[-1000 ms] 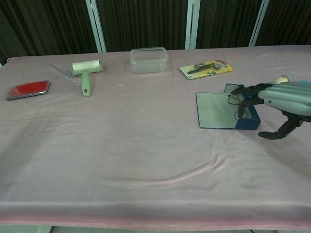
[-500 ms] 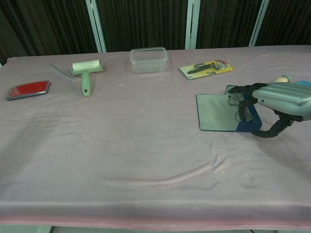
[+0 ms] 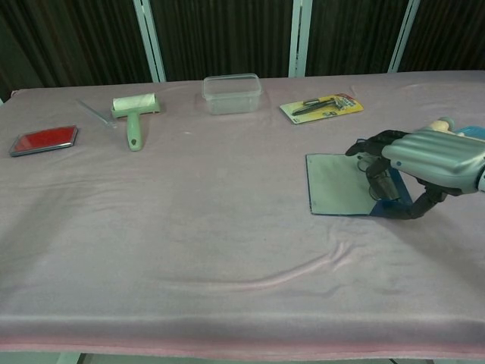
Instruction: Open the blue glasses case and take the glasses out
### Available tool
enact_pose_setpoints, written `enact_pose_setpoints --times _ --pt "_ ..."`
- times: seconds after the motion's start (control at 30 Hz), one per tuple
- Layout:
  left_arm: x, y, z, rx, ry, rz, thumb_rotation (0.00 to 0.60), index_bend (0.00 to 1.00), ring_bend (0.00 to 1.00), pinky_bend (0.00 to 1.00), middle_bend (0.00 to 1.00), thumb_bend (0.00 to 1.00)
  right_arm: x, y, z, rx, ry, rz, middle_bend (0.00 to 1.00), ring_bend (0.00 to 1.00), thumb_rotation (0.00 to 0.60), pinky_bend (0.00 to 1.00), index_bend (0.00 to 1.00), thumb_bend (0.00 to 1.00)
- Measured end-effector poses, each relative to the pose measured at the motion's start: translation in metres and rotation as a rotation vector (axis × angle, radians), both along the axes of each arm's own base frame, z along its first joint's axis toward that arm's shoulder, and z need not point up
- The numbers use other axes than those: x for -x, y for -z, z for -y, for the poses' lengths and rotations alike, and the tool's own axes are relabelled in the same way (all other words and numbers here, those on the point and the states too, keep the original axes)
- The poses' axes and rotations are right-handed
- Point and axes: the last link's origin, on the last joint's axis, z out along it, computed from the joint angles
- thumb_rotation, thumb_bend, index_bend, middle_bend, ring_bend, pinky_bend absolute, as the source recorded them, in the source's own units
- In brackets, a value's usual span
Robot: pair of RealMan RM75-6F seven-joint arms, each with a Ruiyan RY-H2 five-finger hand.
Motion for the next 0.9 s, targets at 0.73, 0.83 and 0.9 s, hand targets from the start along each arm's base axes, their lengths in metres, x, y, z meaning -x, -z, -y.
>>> enact_pose_setpoints --times 0.73,0.83,0.9 --pt "0.000 0.001 0.000 -0.001 -0.006 -0.001 0.600 0.00 0.00 0.05 0.00 0.43 0.000 0.004 -0.017 0.003 -0.518 -0.185 0.20 0.16 0.600 0.00 0.80 0.45" --pt "0.000 0.002 0.000 0.002 -0.006 -0.004 0.600 0.00 0.00 0.05 0.00 0.44 0.013 -0.005 -0.011 0.021 -0.512 -0.221 0.20 0.16 0.600 0.00 0.78 0.45" --pt "0.000 0.003 0.000 0.005 -0.009 -0.008 0.600 0.00 0.00 0.05 0.00 0.44 0.020 -0.011 -0.005 0.032 -0.493 -0.238 0.20 0.16 0.600 0.00 0.73 0.45"
